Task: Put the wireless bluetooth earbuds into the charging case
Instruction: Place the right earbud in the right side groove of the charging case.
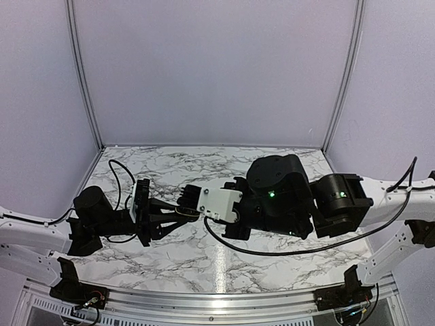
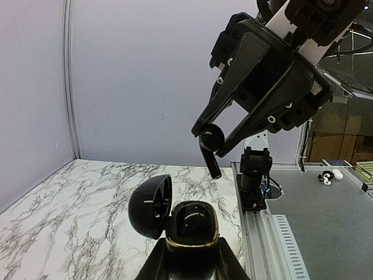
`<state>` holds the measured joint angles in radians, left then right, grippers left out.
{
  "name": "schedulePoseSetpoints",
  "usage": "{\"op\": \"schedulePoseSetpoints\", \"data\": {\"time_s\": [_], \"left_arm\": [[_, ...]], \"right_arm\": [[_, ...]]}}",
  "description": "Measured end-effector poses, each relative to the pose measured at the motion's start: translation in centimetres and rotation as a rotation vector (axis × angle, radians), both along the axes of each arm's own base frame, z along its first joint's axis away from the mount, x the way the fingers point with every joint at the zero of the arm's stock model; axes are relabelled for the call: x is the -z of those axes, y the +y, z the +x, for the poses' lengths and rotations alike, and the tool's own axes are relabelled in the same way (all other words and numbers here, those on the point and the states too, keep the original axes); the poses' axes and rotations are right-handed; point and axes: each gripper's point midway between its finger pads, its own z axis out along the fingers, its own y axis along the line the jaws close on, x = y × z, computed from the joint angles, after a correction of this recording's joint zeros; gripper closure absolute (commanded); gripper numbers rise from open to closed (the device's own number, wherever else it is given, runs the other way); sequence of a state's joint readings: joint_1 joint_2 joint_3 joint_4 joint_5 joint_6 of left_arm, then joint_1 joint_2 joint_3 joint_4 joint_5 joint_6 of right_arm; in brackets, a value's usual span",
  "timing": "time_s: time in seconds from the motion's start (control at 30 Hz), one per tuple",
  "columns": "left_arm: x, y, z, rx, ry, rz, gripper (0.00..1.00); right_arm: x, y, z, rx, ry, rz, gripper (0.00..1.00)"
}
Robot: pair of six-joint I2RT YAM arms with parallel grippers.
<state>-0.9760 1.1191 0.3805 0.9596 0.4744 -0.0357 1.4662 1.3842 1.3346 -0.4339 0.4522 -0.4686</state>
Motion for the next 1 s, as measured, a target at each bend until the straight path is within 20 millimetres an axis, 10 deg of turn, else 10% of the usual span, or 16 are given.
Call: {"op": "schedulePoseSetpoints", "data": {"time_s": [1.0], "left_arm": [[-0.2, 0.1, 0.2, -0.009, 0.029, -0.012, 1.0]], "right_arm": [[1.1, 1.9, 1.0, 0.061, -0.166, -0.075, 0.95]]}}
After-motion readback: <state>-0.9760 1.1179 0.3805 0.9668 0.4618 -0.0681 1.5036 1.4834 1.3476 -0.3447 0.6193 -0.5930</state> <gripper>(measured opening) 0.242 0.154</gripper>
